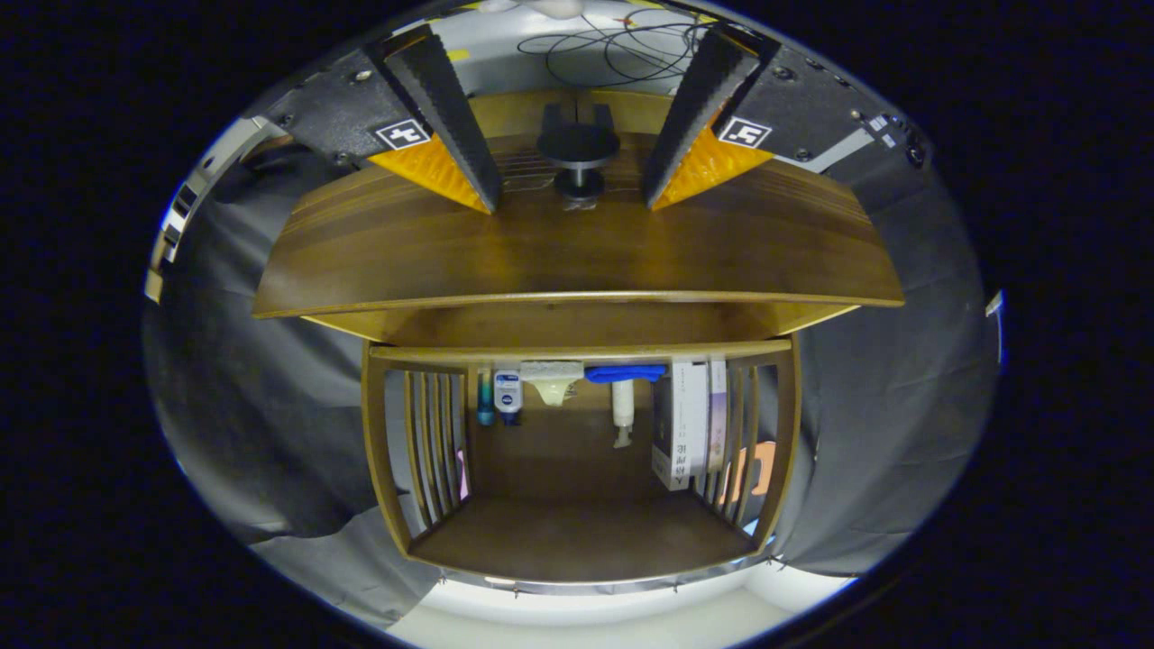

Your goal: Pull open the drawer, take out the items inside it, and place them on the countertop above the cabinet.

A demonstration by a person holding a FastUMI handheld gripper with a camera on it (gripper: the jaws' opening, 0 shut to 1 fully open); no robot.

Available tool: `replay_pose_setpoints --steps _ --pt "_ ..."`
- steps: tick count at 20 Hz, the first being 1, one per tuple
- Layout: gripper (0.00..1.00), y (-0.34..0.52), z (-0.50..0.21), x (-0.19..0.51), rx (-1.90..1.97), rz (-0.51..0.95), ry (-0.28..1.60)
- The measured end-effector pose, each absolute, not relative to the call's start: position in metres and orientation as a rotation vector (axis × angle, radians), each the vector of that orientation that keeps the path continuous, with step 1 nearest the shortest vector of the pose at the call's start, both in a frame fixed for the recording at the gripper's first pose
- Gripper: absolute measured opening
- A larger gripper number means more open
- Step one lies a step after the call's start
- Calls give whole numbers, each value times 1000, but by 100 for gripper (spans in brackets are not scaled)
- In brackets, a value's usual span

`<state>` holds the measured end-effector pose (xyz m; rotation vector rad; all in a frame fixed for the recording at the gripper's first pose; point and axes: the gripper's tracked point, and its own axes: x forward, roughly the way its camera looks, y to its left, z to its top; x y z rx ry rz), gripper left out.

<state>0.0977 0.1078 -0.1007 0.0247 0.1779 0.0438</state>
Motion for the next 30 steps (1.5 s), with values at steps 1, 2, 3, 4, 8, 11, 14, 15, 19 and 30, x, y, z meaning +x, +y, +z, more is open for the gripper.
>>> replay_pose_setpoints --steps 1,2,3,4,8,11,14,15,19,30 --pt "100 107 -99 105 24 45 177" --pt "100 107 -99 113 23 46 176" --pt "100 107 -98 119 20 45 172" --pt "100 108 -93 124 22 44 160" --pt "100 112 -92 148 25 40 156" --pt "100 115 -86 169 7 37 162" --pt "100 116 -86 189 -12 33 160" --pt "100 114 -87 199 -19 33 157" --pt "100 116 -86 225 -29 32 143" --pt "100 117 -85 259 -14 40 130"
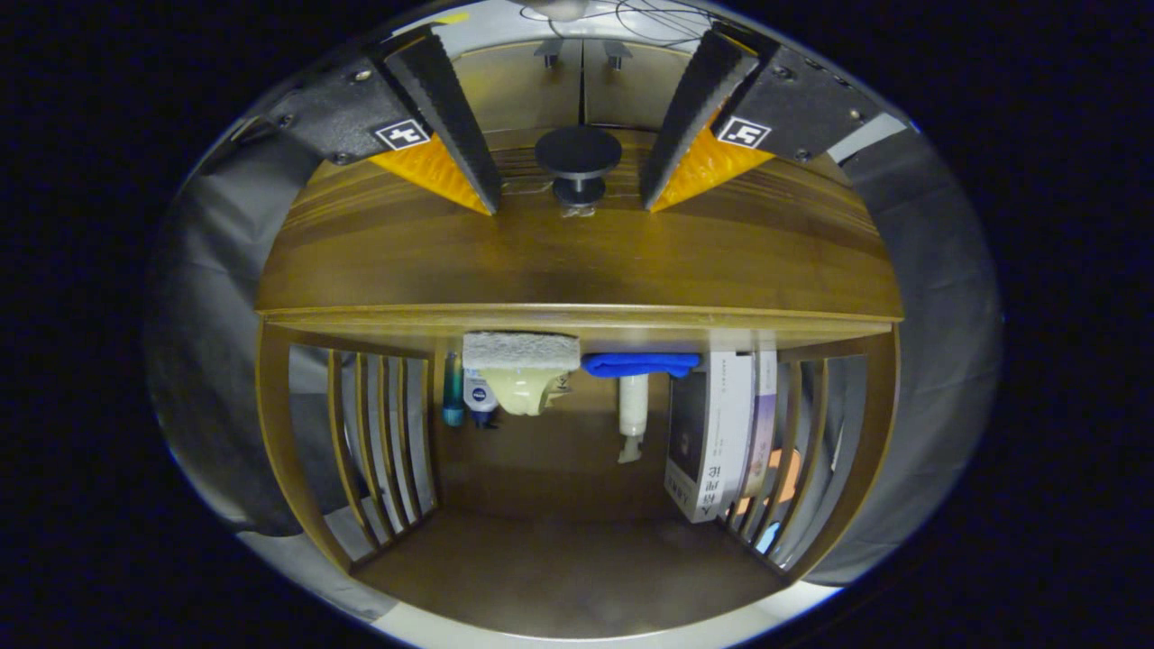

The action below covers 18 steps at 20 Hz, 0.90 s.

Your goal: Pull open the drawer, take out the items inside it, and place them on the countertop above the cabinet.

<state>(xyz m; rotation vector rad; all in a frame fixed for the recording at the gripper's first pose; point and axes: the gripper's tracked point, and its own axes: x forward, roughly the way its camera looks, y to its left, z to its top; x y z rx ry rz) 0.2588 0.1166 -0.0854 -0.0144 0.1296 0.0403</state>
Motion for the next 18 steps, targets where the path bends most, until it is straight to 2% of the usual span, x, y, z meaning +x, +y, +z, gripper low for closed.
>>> replay_pose_setpoints --steps 7,11,18 --pt "100 106 -69 227 -7 72 144" --pt "100 88 -42 161 -20 106 140" --pt "100 20 5 44 59 61 37"
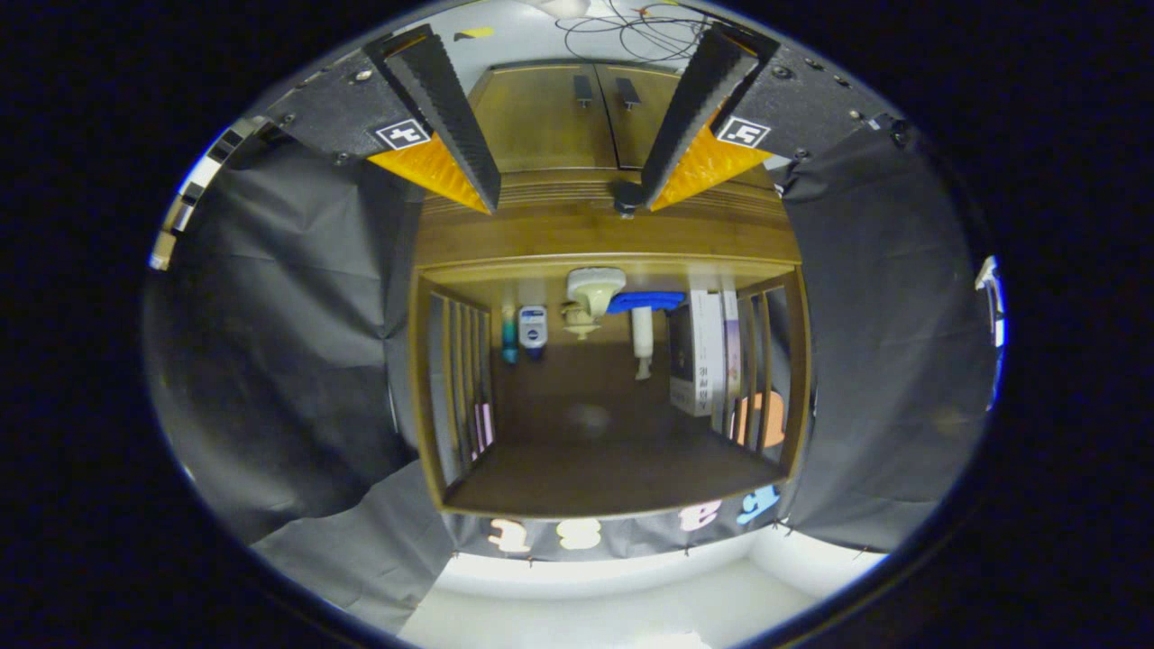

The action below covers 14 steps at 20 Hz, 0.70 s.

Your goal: Pull open the drawer, take out the items inside it, and place them on the countertop above the cabinet.

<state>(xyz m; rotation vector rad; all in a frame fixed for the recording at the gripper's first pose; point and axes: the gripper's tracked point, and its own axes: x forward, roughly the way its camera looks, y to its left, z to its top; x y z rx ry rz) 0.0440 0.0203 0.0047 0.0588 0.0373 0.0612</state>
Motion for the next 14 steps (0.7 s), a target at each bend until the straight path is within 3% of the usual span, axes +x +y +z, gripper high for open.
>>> replay_pose_setpoints --steps 7,14 --pt "100 -33 10 -19 62 -9 -12" --pt "100 -32 7 -36 21 4 -1"
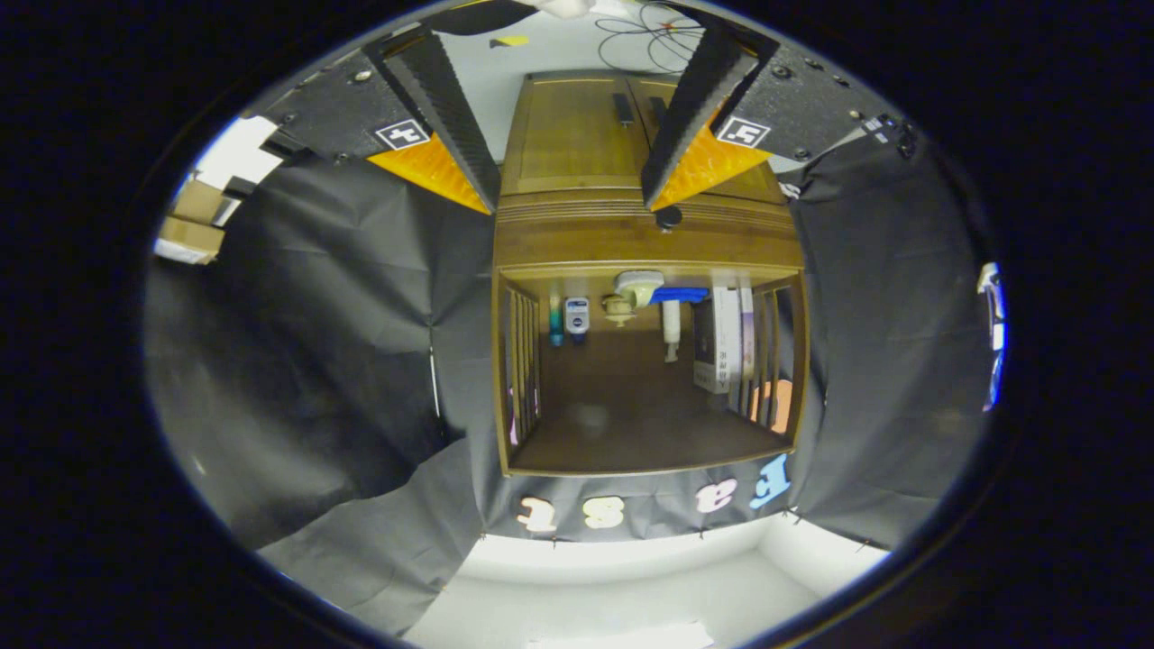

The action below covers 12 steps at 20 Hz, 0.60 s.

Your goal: Pull open the drawer, take out the items inside it, and place them on the countertop above the cabinet.

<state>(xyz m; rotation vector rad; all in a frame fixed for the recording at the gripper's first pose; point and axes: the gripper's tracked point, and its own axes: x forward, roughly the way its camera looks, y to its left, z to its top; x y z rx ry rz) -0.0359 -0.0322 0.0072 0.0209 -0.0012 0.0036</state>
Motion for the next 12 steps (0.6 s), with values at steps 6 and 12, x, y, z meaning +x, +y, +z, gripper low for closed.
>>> replay_pose_setpoints --steps 6,12 --pt "100 -25 16 -40 28 20 -17" --pt "100 -26 1 -34 37 21 15"
